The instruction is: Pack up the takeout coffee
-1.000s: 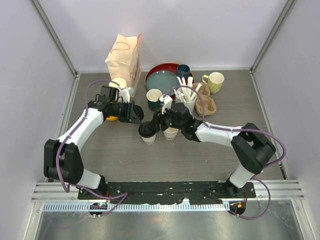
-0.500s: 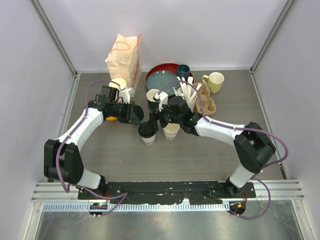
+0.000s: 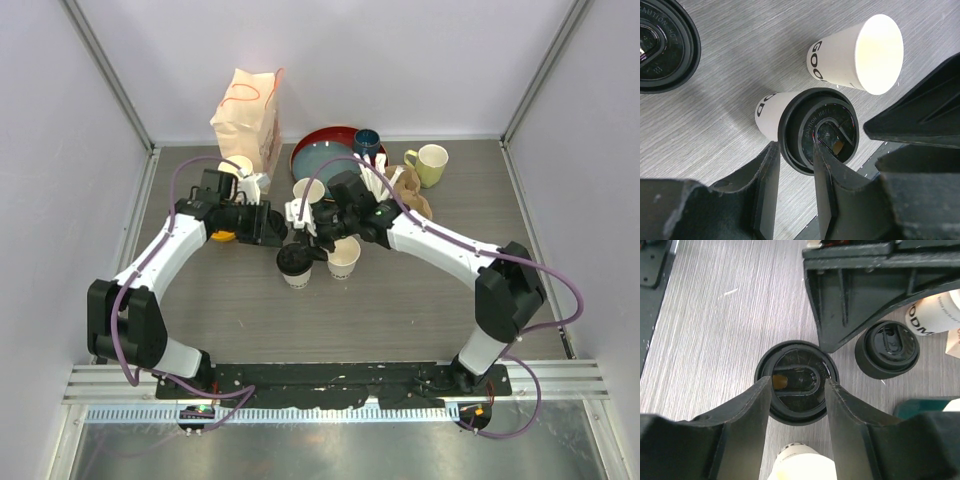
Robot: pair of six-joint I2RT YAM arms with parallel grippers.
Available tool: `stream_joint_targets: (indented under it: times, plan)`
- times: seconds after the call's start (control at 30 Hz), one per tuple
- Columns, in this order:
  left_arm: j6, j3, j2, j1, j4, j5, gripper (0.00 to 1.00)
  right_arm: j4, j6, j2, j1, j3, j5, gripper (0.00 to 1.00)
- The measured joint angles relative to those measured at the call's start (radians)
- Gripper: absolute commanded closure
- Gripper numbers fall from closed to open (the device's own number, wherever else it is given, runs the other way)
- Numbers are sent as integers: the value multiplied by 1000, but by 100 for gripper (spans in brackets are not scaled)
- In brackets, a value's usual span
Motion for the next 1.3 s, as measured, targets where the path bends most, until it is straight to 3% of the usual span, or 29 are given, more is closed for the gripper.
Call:
stream_joint_targets:
  times: [0.23,0.43,0.93,1.3]
  plan:
    - [-3,0,0,-16,0,0,63,-208,-203,114,0,117,-14,56]
    - [-3,0,5,-21,0,0,63,-267,-263,140,0,140,-18,58]
    - [2,7,13,-26,-17,-1,63,-257,-205,121,8,171,24,52]
    - [6,12,13,-26,-39,0,63,-254,-245,42,21,157,18,54]
